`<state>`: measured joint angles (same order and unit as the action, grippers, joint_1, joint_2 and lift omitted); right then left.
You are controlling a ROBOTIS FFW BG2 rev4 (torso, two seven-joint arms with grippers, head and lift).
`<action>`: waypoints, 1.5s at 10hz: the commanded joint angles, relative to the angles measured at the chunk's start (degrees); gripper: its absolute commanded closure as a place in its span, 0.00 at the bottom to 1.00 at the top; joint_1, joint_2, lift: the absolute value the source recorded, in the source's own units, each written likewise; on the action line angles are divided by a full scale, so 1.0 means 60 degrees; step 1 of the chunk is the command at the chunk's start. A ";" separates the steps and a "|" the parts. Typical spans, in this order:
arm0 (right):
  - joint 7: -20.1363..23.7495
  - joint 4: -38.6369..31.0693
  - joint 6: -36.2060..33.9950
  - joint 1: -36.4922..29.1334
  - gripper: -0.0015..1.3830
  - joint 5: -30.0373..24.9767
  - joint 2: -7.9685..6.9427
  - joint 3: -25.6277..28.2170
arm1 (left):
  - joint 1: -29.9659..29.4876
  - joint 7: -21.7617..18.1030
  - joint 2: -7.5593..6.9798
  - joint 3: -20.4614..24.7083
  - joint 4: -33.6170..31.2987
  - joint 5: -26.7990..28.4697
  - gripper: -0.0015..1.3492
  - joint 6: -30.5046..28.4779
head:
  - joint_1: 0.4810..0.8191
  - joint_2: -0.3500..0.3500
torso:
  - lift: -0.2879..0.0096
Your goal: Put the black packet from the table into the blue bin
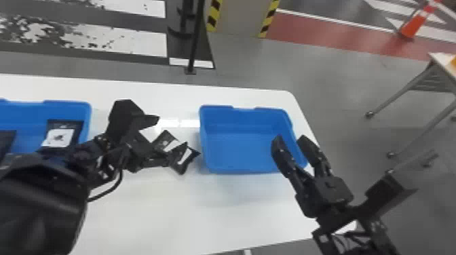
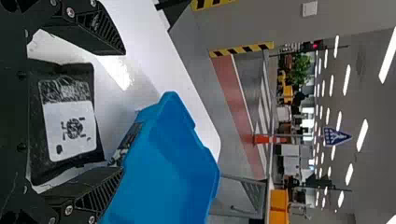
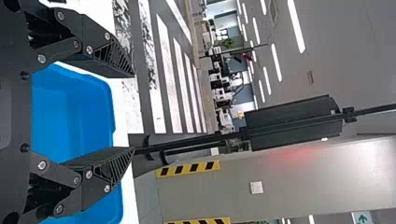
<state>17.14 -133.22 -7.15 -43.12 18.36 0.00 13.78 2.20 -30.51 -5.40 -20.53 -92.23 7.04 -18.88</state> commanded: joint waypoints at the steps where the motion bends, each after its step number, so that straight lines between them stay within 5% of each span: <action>1: 0.0000 0.0067 -0.0004 0.0085 0.37 -0.0032 -0.0009 -0.0050 | 0.0641 -0.0013 0.0021 -0.0806 0.0594 -0.0183 0.11 -0.0275 | 0.63 0.00 | 0.60; 3: 0.0000 0.0091 -0.0004 0.0132 0.37 -0.0032 -0.0009 -0.0069 | 0.1180 -0.0013 0.0021 -0.1358 0.1438 0.0007 0.12 -0.0299 | 0.63 0.00 | 0.60; 9: 0.0000 0.0137 -0.0004 0.0132 0.37 0.0045 -0.0009 -0.0050 | 0.2024 0.0236 0.0300 -0.1377 0.3173 0.1359 0.13 -0.0486 | 0.63 0.00 | 0.60; 13: 0.0000 0.0137 -0.0004 0.0132 0.37 0.0064 -0.0009 -0.0050 | 0.2001 0.0148 0.0270 -0.1491 0.3219 0.1264 0.66 -0.0955 | 0.63 0.00 | 0.60; 14: 0.0000 0.0161 -0.0004 0.0109 0.37 0.0064 -0.0009 -0.0050 | 0.1954 0.0089 0.0256 -0.1415 0.3219 0.1359 0.94 -0.0205 | 0.63 0.00 | 0.60; 15: 0.0000 0.0184 -0.0004 0.0132 0.37 0.0064 -0.0009 -0.0069 | 0.1954 -0.0043 0.0256 -0.1358 0.3219 0.1397 0.90 0.0193 | 0.63 0.00 | 0.60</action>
<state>17.14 -132.21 -7.17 -42.35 18.74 0.00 13.45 13.93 -30.61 -3.88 -28.90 -72.85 15.31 -19.54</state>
